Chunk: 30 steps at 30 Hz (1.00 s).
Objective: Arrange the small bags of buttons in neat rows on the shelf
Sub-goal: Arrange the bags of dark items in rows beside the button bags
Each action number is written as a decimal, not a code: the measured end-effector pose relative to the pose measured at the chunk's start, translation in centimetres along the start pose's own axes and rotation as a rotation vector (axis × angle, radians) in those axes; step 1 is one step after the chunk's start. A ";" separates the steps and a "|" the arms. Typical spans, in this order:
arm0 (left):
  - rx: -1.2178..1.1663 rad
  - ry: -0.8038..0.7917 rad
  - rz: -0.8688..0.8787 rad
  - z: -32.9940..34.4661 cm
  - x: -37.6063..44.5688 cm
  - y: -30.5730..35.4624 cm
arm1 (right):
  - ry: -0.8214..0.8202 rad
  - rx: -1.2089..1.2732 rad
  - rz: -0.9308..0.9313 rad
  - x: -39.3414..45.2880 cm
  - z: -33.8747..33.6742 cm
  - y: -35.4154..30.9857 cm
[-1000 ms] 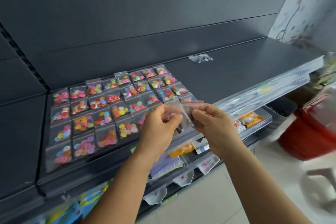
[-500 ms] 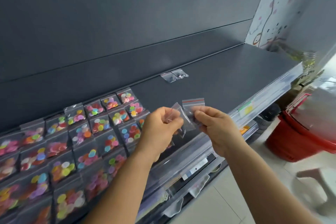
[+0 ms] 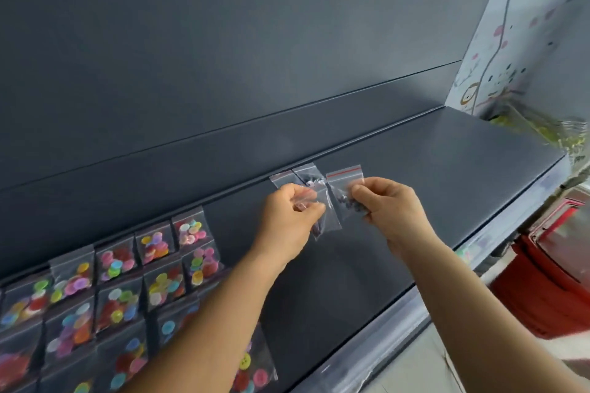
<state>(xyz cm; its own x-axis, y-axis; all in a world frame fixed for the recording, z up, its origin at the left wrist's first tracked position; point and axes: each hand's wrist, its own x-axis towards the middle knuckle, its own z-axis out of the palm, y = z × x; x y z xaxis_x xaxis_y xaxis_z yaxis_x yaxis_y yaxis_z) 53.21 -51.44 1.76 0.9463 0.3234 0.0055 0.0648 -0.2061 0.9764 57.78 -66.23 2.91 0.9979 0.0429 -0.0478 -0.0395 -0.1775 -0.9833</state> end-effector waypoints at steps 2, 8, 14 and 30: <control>0.031 0.034 -0.004 1.4 2.0 -0.1 | -0.029 -0.074 -0.014 2.8 -0.6 0.4; 0.269 0.203 -0.026 5.6 8.5 0.2 | -0.111 -0.235 -0.025 11.9 -2.5 2.0; 0.468 0.251 -0.049 8.7 13.1 0.6 | -0.209 -0.348 -0.070 18.9 -2.4 3.1; 1.170 0.054 0.127 11.4 11.1 -0.9 | -0.491 -0.809 -0.671 20.1 -3.4 4.8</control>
<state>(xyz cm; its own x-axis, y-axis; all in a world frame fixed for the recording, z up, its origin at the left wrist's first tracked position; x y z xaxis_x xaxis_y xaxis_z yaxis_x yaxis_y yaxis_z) 67.28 -58.20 -1.48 0.9540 0.2722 0.1255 0.2487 -0.9525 0.1758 77.85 -69.58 -2.21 0.6723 0.7118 0.2032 0.7108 -0.5441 -0.4458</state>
